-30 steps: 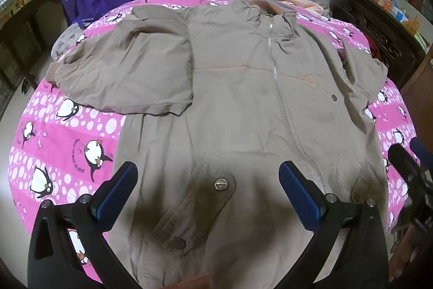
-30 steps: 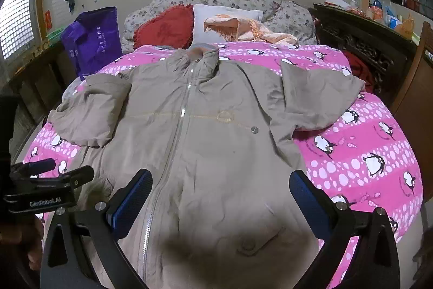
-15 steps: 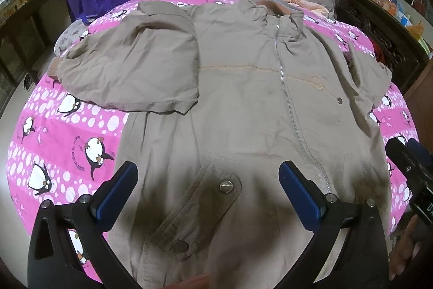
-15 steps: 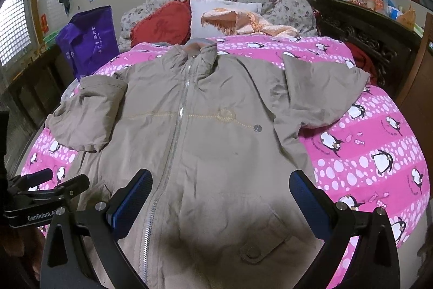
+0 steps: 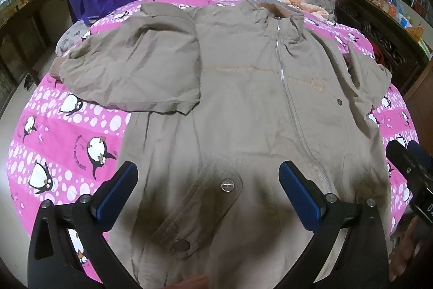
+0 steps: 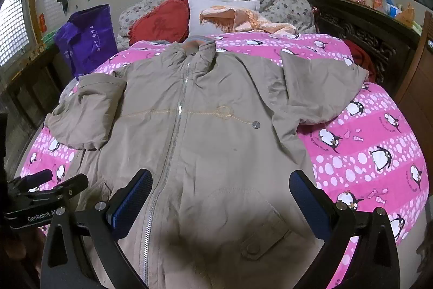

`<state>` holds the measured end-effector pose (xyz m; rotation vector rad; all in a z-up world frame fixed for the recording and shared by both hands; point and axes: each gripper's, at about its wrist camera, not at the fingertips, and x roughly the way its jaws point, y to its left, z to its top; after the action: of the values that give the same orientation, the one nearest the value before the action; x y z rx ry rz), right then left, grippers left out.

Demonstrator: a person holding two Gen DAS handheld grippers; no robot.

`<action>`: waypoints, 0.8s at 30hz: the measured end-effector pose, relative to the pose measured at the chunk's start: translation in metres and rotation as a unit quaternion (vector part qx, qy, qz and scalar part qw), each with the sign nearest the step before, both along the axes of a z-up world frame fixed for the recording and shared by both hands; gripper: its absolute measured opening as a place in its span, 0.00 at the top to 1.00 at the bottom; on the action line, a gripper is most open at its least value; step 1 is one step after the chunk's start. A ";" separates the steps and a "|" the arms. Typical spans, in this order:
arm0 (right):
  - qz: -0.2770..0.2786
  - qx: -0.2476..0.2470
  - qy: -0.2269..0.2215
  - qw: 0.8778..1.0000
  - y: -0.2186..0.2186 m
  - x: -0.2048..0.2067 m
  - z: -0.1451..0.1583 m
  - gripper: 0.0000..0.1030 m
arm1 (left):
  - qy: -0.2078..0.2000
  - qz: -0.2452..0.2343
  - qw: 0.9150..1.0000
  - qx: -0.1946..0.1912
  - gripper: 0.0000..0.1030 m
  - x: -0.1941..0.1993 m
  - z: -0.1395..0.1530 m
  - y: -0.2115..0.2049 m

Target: Fold large clothes

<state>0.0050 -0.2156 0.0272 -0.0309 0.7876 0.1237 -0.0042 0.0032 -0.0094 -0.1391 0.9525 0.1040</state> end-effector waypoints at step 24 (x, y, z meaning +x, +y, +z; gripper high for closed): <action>-0.005 0.004 0.000 1.000 0.000 -0.005 0.002 0.02 | -0.035 -0.013 0.999 -0.006 0.00 -0.007 0.007 0.002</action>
<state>0.0000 -0.2160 0.0295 -0.0196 0.7865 0.1183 -0.0116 0.0051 -0.0024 -0.1406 0.8858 0.0698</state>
